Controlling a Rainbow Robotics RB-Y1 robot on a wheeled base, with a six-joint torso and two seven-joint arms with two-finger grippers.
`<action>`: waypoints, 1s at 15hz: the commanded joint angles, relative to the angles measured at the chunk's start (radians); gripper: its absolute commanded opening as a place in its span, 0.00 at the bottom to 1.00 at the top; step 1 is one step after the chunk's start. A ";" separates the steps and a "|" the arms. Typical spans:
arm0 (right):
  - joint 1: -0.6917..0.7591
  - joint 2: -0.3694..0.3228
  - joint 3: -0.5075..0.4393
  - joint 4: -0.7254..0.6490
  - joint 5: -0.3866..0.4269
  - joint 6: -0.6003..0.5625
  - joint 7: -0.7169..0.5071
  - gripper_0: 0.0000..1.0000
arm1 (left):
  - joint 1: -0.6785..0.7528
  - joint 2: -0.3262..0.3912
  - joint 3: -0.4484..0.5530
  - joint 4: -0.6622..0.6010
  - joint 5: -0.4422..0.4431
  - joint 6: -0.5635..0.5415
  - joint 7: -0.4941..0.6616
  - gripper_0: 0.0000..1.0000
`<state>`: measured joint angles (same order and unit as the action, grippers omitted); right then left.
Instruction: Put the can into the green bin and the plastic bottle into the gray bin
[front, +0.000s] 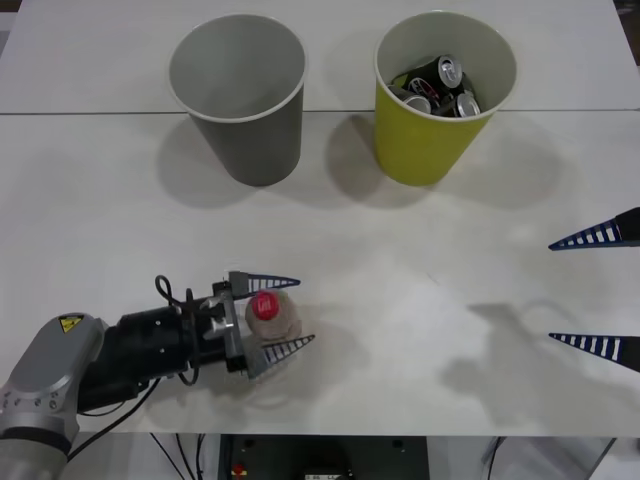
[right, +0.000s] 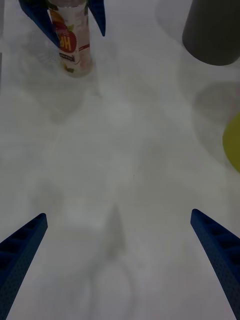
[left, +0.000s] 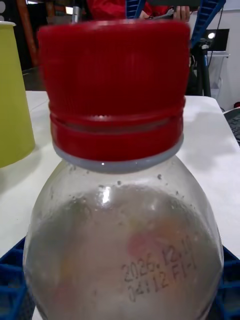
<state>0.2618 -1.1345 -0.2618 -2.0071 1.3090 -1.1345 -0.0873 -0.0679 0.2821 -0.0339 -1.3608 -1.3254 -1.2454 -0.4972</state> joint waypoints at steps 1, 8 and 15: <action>0.000 0.000 0.000 0.000 0.000 0.000 0.000 1.00 | -0.001 0.000 -0.003 0.000 -0.001 0.000 0.011 0.00; 0.000 0.000 0.000 0.000 0.000 0.000 0.000 1.00 | 0.000 0.003 0.009 -0.003 0.006 -0.019 0.016 0.00; 0.000 0.000 0.000 0.000 0.000 0.000 0.000 1.00 | 0.008 0.123 0.037 -0.158 0.006 -0.028 0.305 0.00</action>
<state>0.2618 -1.1345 -0.2618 -2.0071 1.3090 -1.1345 -0.0873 -0.0613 0.3920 -0.0025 -1.5051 -1.3196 -1.2735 -0.2275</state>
